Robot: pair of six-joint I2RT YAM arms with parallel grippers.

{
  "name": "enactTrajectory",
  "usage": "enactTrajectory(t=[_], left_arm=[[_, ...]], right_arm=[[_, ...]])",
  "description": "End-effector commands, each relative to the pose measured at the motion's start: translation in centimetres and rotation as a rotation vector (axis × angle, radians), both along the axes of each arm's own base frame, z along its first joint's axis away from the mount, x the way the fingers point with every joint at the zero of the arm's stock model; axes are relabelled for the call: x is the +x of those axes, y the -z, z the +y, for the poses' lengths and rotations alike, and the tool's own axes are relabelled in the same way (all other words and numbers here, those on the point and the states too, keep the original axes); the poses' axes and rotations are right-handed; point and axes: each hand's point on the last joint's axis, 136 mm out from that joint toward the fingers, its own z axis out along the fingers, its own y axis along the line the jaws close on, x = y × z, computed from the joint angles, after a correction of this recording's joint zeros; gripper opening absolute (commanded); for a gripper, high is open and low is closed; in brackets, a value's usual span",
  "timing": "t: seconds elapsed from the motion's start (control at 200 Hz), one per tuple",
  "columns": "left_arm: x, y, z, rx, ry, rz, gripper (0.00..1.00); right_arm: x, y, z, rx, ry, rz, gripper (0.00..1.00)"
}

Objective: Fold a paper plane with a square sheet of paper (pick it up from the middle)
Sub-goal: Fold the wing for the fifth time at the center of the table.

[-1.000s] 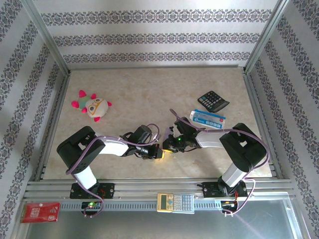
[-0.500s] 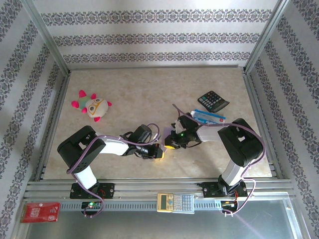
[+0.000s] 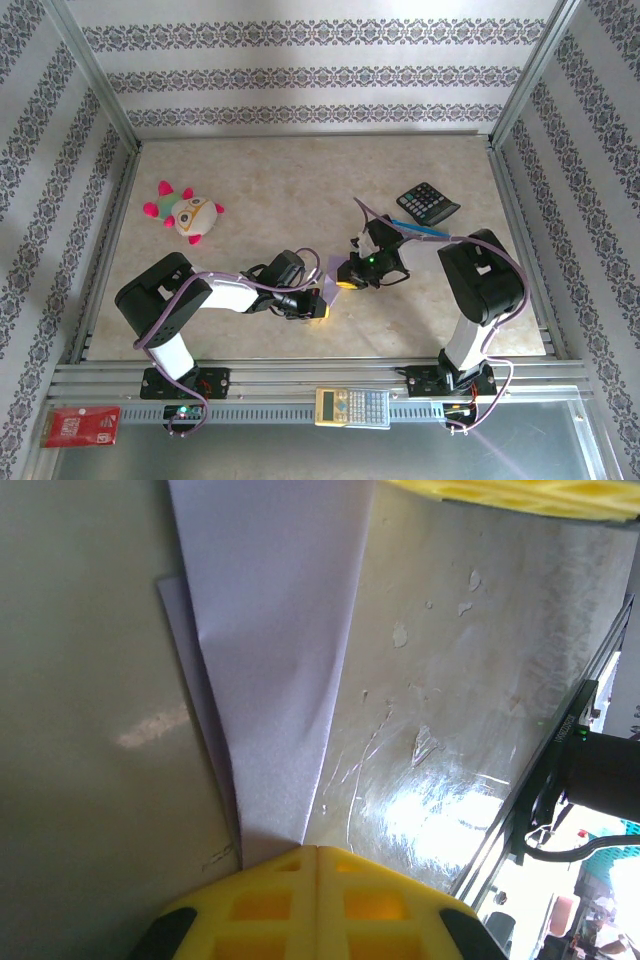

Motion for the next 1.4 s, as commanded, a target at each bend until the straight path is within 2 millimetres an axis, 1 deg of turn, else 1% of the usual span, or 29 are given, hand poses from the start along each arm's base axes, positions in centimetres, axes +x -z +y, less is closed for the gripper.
enactTrajectory(t=[0.0,0.335,0.52,0.794,0.919,1.019,1.109,1.199,1.264,1.319,1.394], left_arm=[[-4.2,5.9,4.6,0.248,0.005,0.166,0.00],[-4.3,5.9,4.6,0.252,0.012,0.165,0.00],[-4.3,5.8,4.6,0.251,0.012,0.162,0.00],[-4.3,5.7,4.7,0.251,0.012,0.162,0.00],[-4.2,5.5,4.6,0.250,0.011,0.158,0.00],[-4.1,5.3,4.5,0.245,0.008,0.154,0.00],[-3.7,4.8,4.1,0.233,0.001,0.146,0.00],[-3.1,4.2,3.6,0.215,-0.008,0.133,0.00],[-2.7,3.5,3.1,0.197,-0.014,0.123,0.00],[-2.2,3.0,2.6,0.182,-0.020,0.113,0.00],[-1.4,1.8,1.7,0.148,-0.027,0.094,0.04]], right_arm=[[2.5,1.0,-1.7,-0.075,0.040,-0.057,0.13],[4.7,0.6,-2.9,-0.083,0.076,-0.068,0.13],[5.8,1.1,-4.2,-0.113,0.100,-0.055,0.13],[8.2,1.4,-5.8,-0.134,0.142,-0.050,0.13],[9.4,1.5,-6.8,-0.147,0.168,-0.038,0.13],[10.5,0.6,-7.3,-0.140,0.183,-0.053,0.13],[11.2,-1.4,-7.2,-0.113,0.187,-0.094,0.13],[11.0,-3.8,-6.9,-0.088,0.179,-0.147,0.13],[10.0,-5.0,-6.6,-0.087,0.170,-0.177,0.13],[8.6,-5.4,-6.2,-0.096,0.156,-0.188,0.14],[6.6,-5.5,-5.7,-0.127,0.132,-0.204,0.14]])
